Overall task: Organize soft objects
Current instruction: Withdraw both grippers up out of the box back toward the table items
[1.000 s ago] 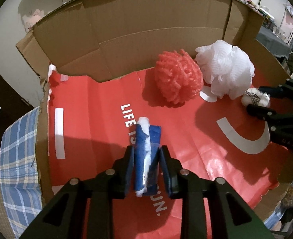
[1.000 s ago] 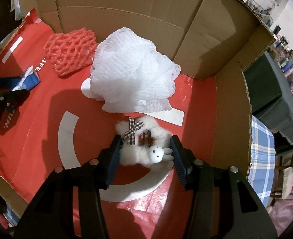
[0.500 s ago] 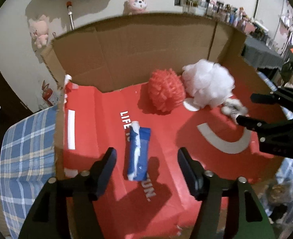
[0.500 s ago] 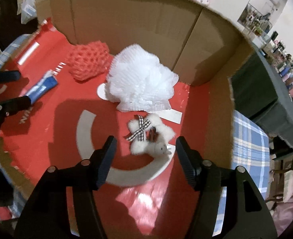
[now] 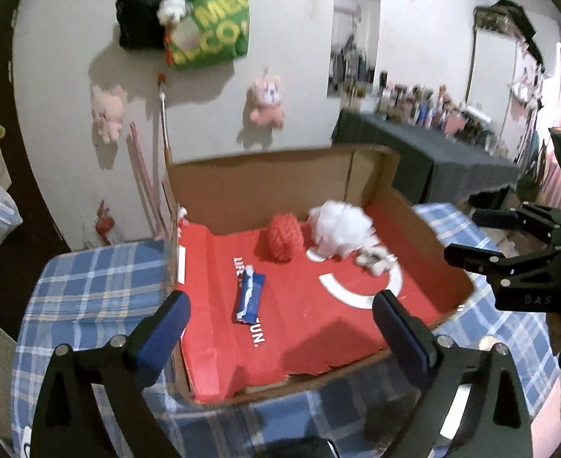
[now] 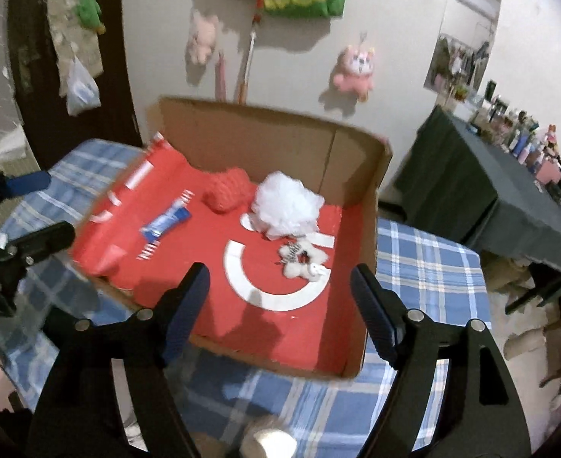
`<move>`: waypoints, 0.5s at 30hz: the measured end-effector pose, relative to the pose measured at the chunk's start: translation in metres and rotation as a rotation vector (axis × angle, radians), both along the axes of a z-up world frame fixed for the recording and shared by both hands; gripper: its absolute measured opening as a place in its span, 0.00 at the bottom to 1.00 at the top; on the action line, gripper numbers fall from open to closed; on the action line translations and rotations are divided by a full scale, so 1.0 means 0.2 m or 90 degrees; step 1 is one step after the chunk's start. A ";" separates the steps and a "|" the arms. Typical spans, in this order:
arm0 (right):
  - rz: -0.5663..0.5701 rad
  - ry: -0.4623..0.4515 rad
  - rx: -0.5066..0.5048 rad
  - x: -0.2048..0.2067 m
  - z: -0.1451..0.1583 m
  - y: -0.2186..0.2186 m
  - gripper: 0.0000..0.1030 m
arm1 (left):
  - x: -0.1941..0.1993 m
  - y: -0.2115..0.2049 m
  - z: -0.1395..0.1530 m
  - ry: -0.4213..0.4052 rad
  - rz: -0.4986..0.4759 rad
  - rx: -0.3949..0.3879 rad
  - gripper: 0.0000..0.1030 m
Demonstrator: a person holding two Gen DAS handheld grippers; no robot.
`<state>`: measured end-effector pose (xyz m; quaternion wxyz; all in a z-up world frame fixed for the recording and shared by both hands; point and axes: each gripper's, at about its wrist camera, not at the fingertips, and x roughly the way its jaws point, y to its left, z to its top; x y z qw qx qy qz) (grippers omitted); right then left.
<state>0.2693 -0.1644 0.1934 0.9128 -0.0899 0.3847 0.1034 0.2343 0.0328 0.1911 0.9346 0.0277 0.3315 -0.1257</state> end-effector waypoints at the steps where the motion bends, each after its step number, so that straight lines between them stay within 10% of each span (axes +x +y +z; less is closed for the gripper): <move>1: 0.001 -0.014 0.006 -0.05 0.03 0.00 0.75 | -0.05 0.00 0.02 -0.014 -0.004 -0.005 0.96; 15: 0.001 -0.224 0.047 -0.87 0.18 0.03 0.89 | -0.77 -0.02 0.13 -0.169 0.013 -0.071 1.00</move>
